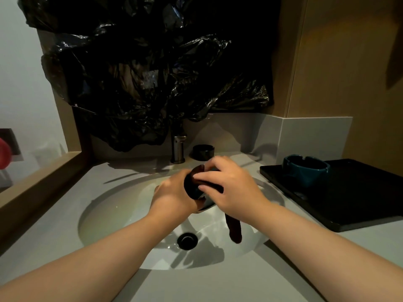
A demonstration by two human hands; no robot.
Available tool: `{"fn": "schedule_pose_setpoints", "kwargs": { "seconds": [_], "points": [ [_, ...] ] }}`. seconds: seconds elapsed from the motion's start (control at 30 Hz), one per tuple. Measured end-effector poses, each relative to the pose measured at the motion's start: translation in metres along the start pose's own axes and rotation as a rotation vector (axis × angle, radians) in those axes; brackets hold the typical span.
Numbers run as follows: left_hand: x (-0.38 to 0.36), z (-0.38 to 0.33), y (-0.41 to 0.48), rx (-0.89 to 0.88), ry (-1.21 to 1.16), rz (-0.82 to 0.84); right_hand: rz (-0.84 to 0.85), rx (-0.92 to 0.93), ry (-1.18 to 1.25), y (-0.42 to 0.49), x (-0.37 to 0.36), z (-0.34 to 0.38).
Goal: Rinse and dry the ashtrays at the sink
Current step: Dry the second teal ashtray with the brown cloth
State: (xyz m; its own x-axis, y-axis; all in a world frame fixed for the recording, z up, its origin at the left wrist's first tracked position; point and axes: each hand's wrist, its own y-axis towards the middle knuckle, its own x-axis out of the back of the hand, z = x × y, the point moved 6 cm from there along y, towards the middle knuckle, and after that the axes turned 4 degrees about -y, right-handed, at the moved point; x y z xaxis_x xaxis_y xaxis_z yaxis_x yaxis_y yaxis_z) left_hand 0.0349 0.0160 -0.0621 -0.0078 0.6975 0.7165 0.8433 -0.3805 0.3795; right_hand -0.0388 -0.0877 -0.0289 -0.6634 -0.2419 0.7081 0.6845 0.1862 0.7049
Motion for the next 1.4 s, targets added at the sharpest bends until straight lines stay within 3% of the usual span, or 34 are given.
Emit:
{"fn": "schedule_pose_setpoints", "kwargs": {
  "seconds": [0.17, 0.37, 0.47, 0.57, 0.7, 0.8, 0.87, 1.03, 1.23, 1.3, 1.4],
  "points": [
    [-0.002, -0.002, -0.002, -0.033, -0.021, 0.011, -0.132, -0.212, 0.045, 0.000, 0.006, -0.026],
    [-0.003, -0.003, -0.001, -0.039, -0.009, -0.019, -0.079, 0.059, -0.071, 0.000, 0.008, 0.004],
    [0.001, 0.003, -0.001, 0.007, -0.142, -0.056, -0.189, -0.148, -0.006, -0.002, 0.015, -0.021],
    [0.004, 0.007, -0.001, 0.050, -0.213, -0.084, -0.155, -0.315, -0.067, -0.008, 0.011, -0.046],
    [0.001, 0.010, 0.000, 0.094, -0.274, -0.065, -0.218, -0.094, -0.072, -0.004, 0.014, -0.017],
    [-0.002, 0.009, 0.001, 0.120, -0.237, -0.024, -0.123, 0.128, -0.118, -0.003, 0.006, 0.012],
    [-0.004, 0.010, 0.002, 0.147, -0.280, -0.008, -0.141, 0.131, -0.119, -0.003, 0.007, 0.009],
    [-0.008, 0.015, 0.000, 0.196, -0.409, 0.024, -0.261, -0.117, -0.127, -0.007, 0.015, -0.026],
    [-0.009, 0.013, 0.001, 0.184, -0.411, 0.020, -0.188, 0.103, -0.101, -0.002, 0.006, 0.011],
    [-0.006, 0.012, 0.002, 0.159, -0.400, -0.007, -0.245, -0.018, 0.012, -0.002, 0.008, -0.002],
    [0.000, 0.009, 0.001, 0.095, -0.286, -0.024, -0.256, -0.433, 0.264, -0.006, 0.009, -0.046]
  ]
}}
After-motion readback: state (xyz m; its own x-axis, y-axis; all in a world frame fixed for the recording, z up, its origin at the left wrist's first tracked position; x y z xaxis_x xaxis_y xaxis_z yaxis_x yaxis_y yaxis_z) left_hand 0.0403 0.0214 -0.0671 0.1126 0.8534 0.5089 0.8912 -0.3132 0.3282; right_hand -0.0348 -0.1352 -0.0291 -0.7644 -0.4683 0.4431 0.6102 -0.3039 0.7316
